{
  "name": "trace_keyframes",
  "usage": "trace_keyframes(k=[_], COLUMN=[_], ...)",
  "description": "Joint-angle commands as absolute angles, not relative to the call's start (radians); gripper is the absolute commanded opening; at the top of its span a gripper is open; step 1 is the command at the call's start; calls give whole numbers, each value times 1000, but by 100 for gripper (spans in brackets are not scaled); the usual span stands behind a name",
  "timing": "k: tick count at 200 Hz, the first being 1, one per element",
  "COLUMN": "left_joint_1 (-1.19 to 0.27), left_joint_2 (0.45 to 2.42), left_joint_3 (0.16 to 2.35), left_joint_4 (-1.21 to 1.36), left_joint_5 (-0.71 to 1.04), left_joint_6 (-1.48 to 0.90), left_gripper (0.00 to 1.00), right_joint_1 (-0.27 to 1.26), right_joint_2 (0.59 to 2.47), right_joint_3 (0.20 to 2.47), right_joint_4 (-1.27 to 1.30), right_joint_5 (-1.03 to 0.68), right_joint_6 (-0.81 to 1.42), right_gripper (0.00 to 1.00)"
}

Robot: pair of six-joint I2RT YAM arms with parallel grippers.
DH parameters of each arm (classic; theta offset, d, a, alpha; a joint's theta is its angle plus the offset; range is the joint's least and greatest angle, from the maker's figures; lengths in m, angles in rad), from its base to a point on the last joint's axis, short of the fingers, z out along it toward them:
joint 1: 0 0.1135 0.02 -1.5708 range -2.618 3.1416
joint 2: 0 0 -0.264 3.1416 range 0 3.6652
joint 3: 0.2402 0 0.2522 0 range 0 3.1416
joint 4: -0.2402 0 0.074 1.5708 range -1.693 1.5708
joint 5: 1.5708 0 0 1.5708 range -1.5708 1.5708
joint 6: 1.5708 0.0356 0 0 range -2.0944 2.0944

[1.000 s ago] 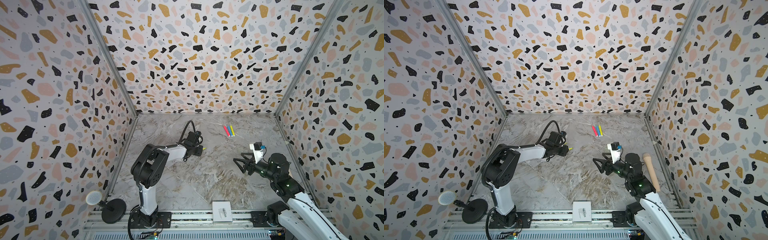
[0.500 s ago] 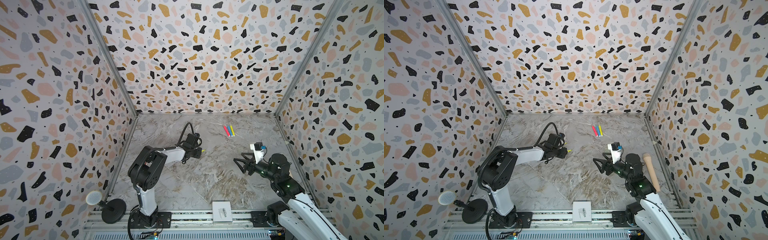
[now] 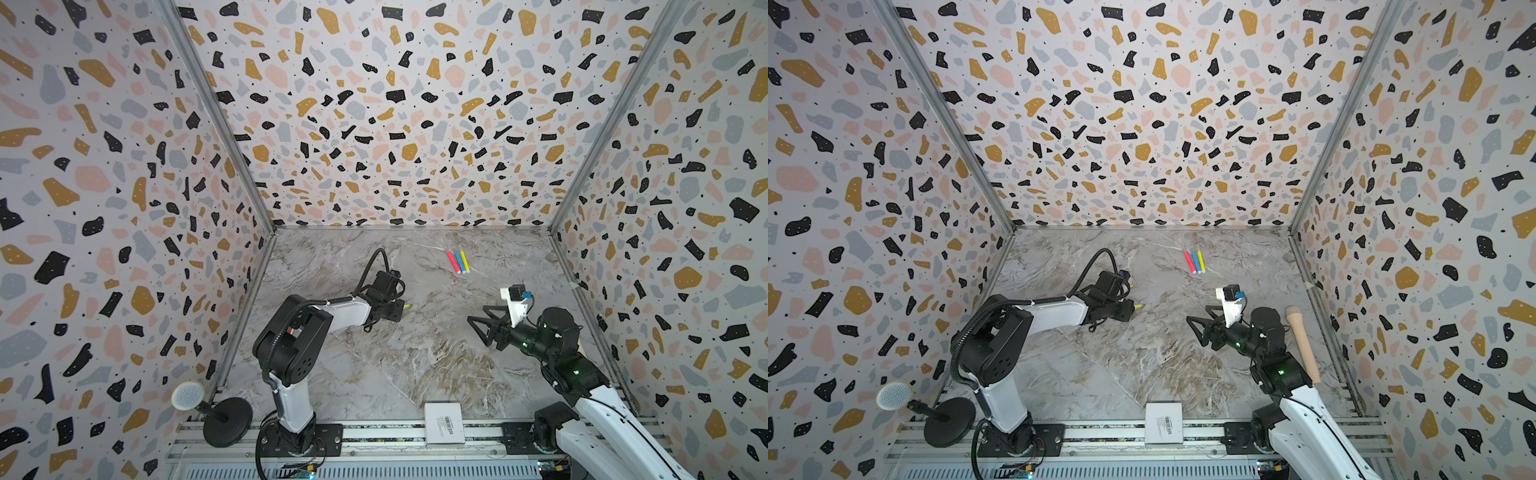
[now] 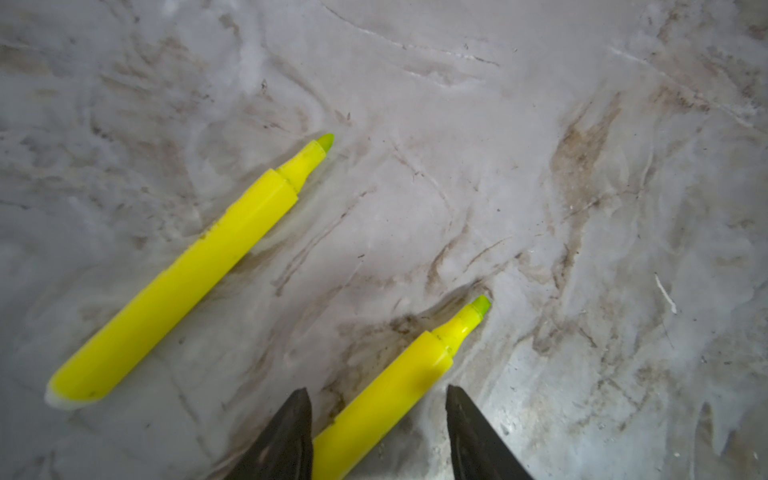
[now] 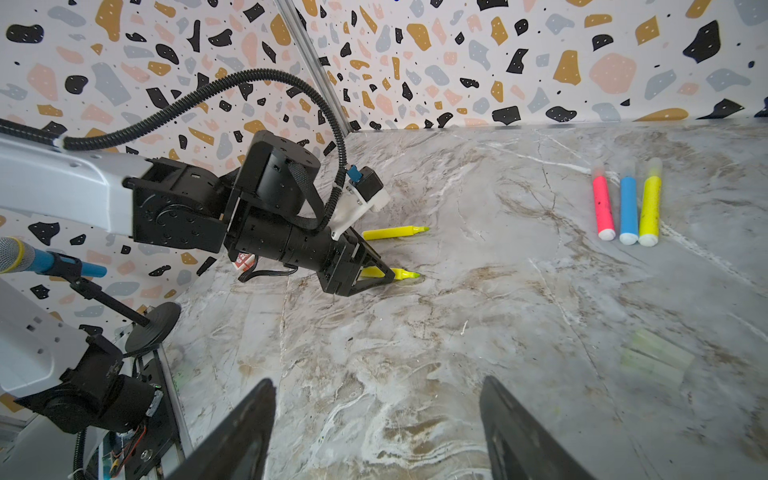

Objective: Insert the pens into the pen caps
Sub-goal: 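Lower the left gripper and close it on one yellow highlighter, then lift the yellow highlighter upright with the left gripper while the right gripper approaches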

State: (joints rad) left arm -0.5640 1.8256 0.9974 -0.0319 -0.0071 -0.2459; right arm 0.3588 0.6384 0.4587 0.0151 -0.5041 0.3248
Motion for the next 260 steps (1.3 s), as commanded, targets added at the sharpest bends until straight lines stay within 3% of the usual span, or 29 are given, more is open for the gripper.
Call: trace_keyframes(k=[1,64,158,221,260], left_joint_1=[-568,-568,-580,-603,-628], left_joint_2=[1812,1814,1762,1770,1697], left_joint_3=[1001,1034,917,877,805], left_joint_4=[-90,-117,-112,-96,-11], left_joint_5=[-59,-67,-83,-58,-11], left_joint_6=[-225,-196,-221,-194,-198], left_gripper=[54,57,46,15,5], right_joint_1=[354,356,341,338,339], right_joint_2=[629,633,644,618,636], right_joint_3=[456,456,457,456,461], right_joint_4=[34,40,45,26,11], right_joint_5=[-502,-502,-500,-483,-480], right_joint_6=[333,333,333,336,341], right_gripper=[77,78,78,77,78])
